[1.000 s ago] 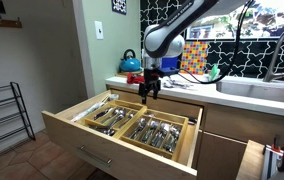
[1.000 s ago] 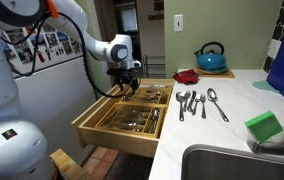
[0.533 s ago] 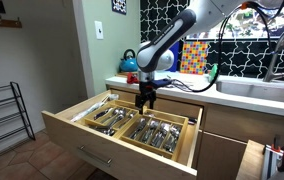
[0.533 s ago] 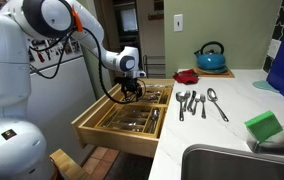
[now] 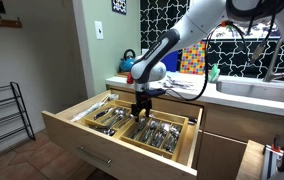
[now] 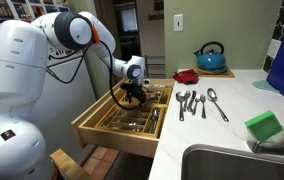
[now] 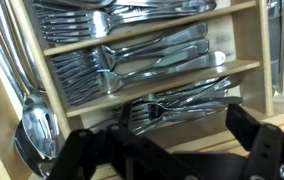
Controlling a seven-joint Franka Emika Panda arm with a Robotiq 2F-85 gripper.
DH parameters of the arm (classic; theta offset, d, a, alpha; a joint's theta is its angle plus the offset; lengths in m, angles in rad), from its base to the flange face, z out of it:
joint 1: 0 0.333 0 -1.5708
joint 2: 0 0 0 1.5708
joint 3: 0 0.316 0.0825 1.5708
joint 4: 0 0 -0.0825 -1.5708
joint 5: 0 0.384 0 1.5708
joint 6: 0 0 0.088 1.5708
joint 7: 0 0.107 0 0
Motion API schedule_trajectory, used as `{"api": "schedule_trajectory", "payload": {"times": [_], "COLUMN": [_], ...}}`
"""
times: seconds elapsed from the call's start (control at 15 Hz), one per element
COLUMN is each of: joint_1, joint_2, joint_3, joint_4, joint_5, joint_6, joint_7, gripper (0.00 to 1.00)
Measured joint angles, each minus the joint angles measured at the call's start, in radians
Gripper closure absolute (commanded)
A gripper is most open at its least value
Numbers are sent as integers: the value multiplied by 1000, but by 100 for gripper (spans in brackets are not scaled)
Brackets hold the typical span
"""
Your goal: Remove the fork from the drawer
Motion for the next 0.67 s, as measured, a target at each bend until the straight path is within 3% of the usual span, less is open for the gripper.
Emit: {"api": "schedule_trajectory", "payload": {"times": [0.13, 0.67], "joint_1": [-4, -24], "joint_2": [32, 96], "joint_3": [1, 0], "joint_4": [31, 98], "joint_5": [1, -6], "joint_6": [3, 7], "joint_7": [-3, -73], "gripper": [33, 35]}}
